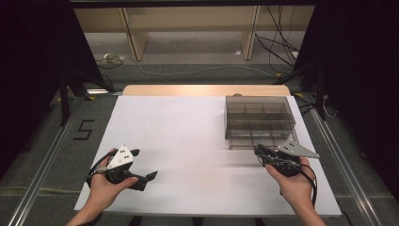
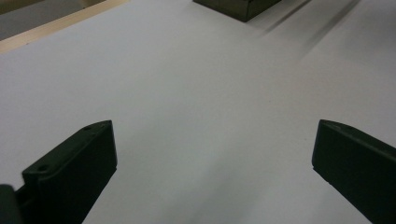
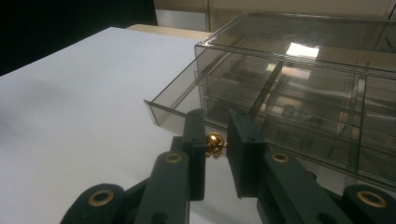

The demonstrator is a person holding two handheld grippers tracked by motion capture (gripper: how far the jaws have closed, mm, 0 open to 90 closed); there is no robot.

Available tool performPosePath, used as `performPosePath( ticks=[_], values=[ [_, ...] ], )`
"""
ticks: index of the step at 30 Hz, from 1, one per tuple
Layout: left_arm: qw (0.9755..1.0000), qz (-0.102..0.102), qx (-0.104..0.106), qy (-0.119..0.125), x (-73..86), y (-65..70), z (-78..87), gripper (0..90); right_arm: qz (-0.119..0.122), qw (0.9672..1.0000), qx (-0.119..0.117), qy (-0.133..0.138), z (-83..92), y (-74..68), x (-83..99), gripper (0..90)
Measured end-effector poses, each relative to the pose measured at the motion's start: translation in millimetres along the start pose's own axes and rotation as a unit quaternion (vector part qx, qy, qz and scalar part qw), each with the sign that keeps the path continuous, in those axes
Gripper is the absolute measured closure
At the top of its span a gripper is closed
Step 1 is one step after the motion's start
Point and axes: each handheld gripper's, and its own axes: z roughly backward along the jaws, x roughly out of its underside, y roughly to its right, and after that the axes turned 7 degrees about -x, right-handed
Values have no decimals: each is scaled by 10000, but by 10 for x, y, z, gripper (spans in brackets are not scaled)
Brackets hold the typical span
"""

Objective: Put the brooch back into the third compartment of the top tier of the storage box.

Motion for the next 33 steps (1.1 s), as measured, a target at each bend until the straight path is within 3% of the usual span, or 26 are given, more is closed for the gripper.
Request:
performPosePath(
  ticks=[33],
  values=[
    [10000, -7, 11, -8, 0, 0, -6, 0, -44, 9998, 170, 104, 42, 63, -22, 786]
  ],
)
